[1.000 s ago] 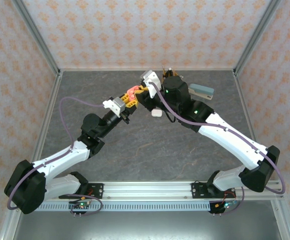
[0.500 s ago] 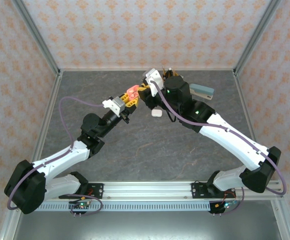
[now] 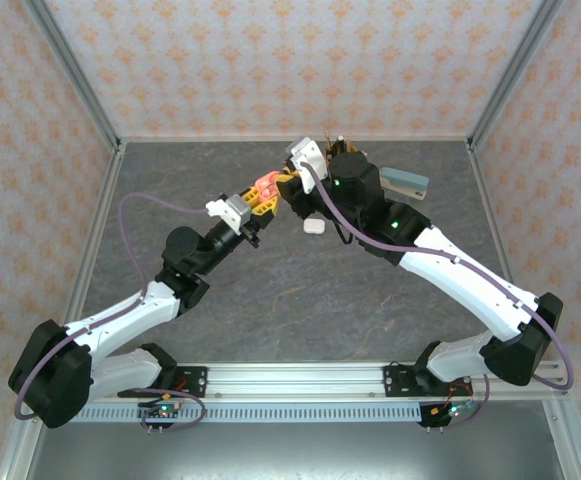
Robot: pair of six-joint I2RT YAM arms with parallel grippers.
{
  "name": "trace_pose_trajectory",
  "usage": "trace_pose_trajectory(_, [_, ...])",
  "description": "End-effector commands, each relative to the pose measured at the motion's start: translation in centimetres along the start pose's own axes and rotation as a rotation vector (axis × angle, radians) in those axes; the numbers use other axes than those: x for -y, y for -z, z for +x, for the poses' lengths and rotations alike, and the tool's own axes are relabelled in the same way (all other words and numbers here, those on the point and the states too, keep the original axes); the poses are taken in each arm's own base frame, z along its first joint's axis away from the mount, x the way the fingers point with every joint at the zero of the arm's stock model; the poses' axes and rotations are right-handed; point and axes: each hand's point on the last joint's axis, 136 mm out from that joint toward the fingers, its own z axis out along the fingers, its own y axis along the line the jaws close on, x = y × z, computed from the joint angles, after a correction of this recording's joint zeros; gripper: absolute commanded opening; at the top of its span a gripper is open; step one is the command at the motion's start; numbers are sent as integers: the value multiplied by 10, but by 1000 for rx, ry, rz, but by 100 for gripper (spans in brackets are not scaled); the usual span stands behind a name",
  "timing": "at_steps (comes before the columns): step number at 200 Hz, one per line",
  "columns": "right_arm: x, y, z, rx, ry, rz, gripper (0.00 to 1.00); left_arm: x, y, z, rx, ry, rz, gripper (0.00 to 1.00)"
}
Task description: Insert wireless bluetooth earbuds into charging case
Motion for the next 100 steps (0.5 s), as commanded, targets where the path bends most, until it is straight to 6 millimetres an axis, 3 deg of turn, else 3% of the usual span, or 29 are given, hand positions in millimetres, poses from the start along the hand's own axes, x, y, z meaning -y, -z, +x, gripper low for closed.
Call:
trace_pose_trajectory(1, [-1,-5,6,-17,36,6,19,3,-1,-38,109,-32,24,0])
trace_pose_trajectory(100, [-3,-1,17,-21,89,1,18,5,-3,-34,100,-44,37,0])
